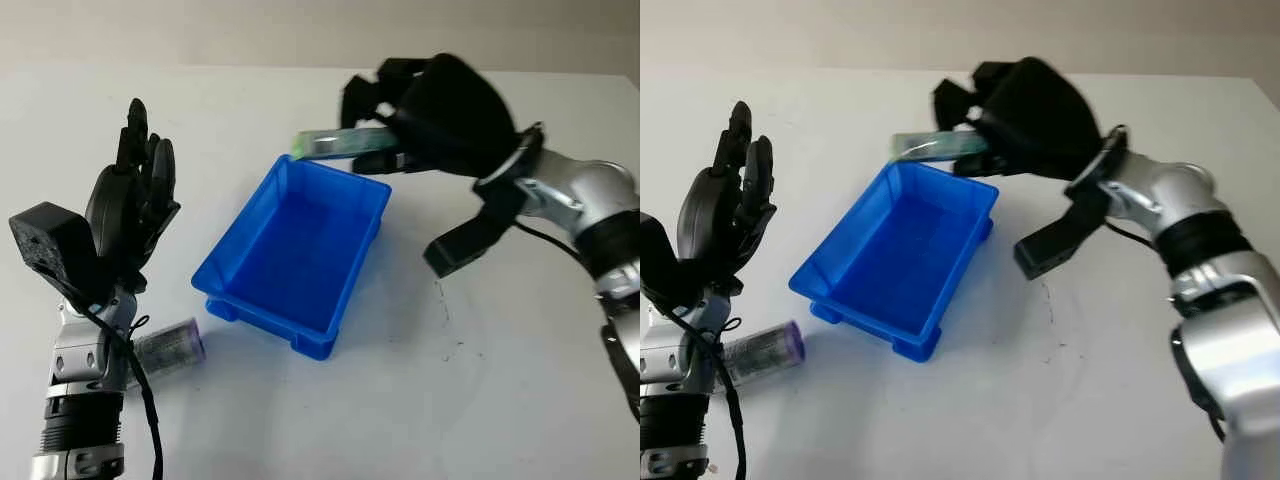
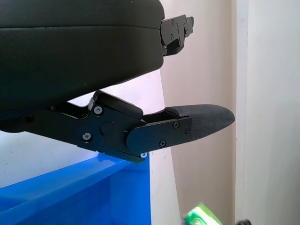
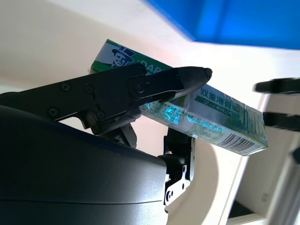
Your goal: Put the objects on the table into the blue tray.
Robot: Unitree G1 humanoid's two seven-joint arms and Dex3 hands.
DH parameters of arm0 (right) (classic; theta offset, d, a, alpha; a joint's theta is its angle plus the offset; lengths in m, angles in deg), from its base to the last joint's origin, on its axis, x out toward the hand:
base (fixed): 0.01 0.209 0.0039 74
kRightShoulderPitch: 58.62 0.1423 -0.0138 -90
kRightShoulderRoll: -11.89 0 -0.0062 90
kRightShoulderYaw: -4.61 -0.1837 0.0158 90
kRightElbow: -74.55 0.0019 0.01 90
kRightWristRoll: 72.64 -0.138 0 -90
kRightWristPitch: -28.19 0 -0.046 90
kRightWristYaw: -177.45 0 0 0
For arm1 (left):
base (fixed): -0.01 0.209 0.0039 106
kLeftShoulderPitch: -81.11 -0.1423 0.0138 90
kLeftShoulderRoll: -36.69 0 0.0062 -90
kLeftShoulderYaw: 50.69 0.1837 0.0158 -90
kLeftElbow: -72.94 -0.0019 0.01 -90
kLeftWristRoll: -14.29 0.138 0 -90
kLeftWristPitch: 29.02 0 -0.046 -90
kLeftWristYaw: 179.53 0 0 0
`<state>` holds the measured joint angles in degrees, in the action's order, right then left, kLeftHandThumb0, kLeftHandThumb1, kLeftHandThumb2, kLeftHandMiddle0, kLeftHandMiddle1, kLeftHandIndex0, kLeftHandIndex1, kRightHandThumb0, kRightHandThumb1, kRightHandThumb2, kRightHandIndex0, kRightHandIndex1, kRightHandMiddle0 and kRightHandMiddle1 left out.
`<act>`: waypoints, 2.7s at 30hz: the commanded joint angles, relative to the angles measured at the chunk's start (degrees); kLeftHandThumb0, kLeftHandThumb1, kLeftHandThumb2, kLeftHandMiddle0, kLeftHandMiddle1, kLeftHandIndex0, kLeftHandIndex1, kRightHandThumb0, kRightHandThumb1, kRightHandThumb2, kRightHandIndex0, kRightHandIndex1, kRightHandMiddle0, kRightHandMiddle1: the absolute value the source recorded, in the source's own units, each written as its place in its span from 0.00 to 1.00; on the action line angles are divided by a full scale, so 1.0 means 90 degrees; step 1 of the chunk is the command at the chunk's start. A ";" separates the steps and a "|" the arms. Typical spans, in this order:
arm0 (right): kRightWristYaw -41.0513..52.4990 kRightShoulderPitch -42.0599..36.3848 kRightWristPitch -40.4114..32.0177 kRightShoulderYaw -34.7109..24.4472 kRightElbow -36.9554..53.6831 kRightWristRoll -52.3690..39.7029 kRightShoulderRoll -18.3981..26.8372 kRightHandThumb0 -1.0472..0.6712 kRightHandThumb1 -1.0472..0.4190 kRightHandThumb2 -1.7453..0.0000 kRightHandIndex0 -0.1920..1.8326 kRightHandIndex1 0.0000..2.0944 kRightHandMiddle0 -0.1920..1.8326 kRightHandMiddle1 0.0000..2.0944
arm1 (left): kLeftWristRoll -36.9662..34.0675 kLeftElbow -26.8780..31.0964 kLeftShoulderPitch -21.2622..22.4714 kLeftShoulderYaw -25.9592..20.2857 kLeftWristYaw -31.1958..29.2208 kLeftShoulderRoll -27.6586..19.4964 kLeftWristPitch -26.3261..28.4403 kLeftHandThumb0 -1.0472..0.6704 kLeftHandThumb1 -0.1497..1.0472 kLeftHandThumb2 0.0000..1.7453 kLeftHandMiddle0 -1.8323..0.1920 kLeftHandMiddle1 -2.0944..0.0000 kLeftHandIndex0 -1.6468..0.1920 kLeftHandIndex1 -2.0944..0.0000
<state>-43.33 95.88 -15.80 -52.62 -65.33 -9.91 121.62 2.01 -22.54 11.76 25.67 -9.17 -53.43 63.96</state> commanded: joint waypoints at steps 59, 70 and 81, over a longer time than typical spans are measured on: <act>0.5390 -0.3846 -0.5604 -0.4399 0.4171 -0.8451 -0.2266 0.18 0.00 0.57 0.00 0.00 0.00 0.00 | -0.0049 0.0095 -0.0036 -0.0194 -0.0166 -0.0078 0.0002 0.16 1.00 0.35 1.00 1.00 1.00 1.00; 0.5636 -0.4111 -0.5881 -0.4503 0.4540 -0.8516 -0.2460 0.16 0.00 0.58 0.00 0.00 0.00 0.00 | -0.0446 0.1074 -0.0485 -0.0357 -0.0271 -0.0167 0.0370 0.15 1.00 0.31 1.00 1.00 1.00 1.00; 0.5670 -0.4285 -0.6084 -0.4565 0.4813 -0.8541 -0.2549 0.17 0.00 0.57 0.00 0.00 0.00 0.00 | 0.0247 0.5062 -0.2274 -0.1086 -0.0084 -0.1301 0.2188 0.13 1.00 0.10 0.97 0.97 0.97 0.98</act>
<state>7.62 57.92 -70.23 -93.47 -23.60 -86.65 99.08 3.71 19.23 -7.33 16.97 -9.69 -63.55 81.76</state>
